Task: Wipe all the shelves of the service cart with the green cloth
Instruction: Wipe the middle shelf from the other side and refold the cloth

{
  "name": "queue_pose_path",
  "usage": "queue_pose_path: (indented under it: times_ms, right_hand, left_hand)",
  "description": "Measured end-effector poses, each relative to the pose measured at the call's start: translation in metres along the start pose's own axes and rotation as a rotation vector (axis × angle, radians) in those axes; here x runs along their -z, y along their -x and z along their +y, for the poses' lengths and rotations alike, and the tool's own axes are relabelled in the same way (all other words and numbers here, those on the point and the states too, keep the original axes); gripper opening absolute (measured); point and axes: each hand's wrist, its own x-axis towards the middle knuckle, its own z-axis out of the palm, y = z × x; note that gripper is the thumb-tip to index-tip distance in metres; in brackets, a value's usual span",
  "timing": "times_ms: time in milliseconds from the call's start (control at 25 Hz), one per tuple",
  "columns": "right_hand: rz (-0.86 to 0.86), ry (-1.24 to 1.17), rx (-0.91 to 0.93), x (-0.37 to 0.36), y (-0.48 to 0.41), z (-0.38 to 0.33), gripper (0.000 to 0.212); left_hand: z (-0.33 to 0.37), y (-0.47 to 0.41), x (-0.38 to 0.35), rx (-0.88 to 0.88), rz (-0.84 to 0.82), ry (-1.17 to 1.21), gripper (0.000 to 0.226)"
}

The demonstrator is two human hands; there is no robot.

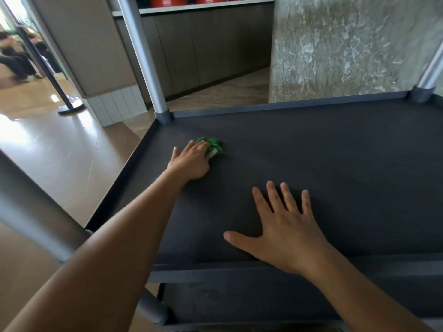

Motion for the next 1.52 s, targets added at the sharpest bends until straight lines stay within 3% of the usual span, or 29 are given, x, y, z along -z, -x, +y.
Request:
queue_pose_path:
  times_ms: [240, 640, 840, 1240, 1520]
  right_hand:
    - [-0.014, 0.004, -0.006, 0.001, -0.004, 0.002, 0.120]
    - [-0.033, 0.014, -0.012, 0.004, -0.001, 0.000, 0.119]
    - [-0.039, 0.008, -0.006, 0.003, 0.004, 0.000, 0.116]
    - [-0.014, 0.016, 0.015, 0.000, 0.000, 0.002, 0.116]
    - [-0.026, 0.008, 0.010, 0.003, 0.001, 0.002, 0.118]
  left_hand:
    - [0.001, 0.006, -0.002, 0.009, 0.018, -0.011, 0.052]
    - [0.004, 0.207, -0.021, -0.093, 0.077, -0.030, 0.057]
    - [0.005, 0.173, -0.019, 0.000, 0.058, 0.005, 0.053]
    - [-0.022, 0.009, 0.004, 0.271, 0.034, 0.028, 0.063]
    - [-0.018, 0.051, 0.003, 0.204, 0.048, 0.039, 0.055]
